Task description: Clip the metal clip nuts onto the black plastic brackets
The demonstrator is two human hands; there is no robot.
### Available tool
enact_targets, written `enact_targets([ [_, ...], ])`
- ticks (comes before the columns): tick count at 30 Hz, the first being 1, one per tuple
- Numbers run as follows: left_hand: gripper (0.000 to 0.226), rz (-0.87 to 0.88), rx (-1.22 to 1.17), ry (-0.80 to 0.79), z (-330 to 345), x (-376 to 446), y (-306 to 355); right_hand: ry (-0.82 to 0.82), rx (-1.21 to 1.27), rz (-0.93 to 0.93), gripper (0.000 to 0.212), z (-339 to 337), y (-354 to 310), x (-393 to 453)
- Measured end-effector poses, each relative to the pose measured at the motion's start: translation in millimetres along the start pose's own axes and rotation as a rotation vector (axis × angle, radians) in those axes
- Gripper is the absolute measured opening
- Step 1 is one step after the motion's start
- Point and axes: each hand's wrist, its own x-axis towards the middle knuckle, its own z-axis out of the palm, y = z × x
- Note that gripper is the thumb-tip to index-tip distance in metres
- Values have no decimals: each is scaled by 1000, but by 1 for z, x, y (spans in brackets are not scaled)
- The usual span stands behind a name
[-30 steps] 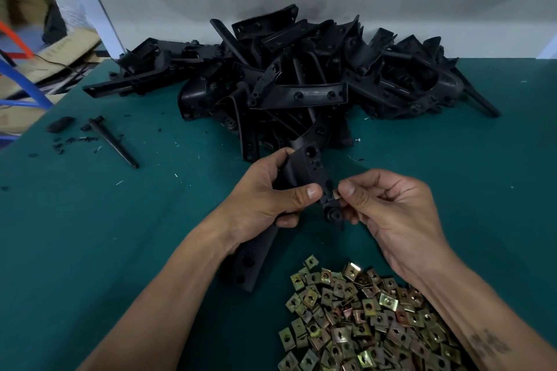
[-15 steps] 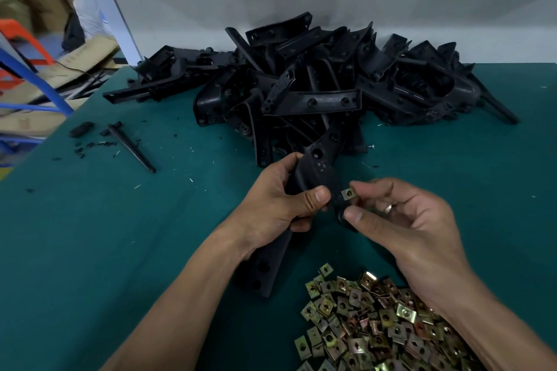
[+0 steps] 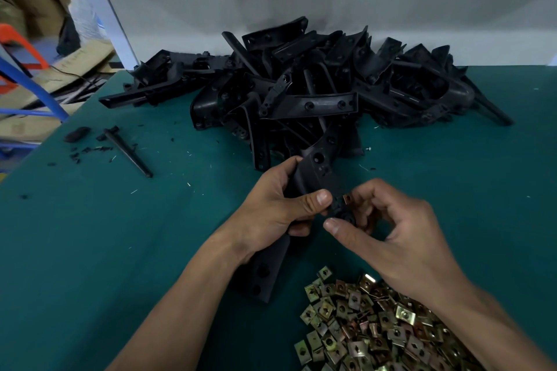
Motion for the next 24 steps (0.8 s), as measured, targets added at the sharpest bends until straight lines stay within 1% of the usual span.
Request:
enact_targets([
  [4,45,-1,-10,1,-1,0,-1,37,16,-38,35,3,1,-1],
  [11,44,11,6,-6,-2,0,-1,26,-14,-100,30,3,4,-2],
  [16,42,25,29,-17,-3,0,-3,-24,-48,-166,22,4,5,-2],
  [18,41,24,41,-20,-3,0,-4,-50,-43,-159,21,2,7,-1],
  [20,38,23,52,-25,-4,0,-4,-73,-25,-140,25,1,8,-1],
  [22,36,26,48,-15,-4,0,-4,-105,-36,-113,36,-2,10,-1],
  [24,32,29,26,2,-5,0,-3,-174,-53,-81,43,-9,11,1],
])
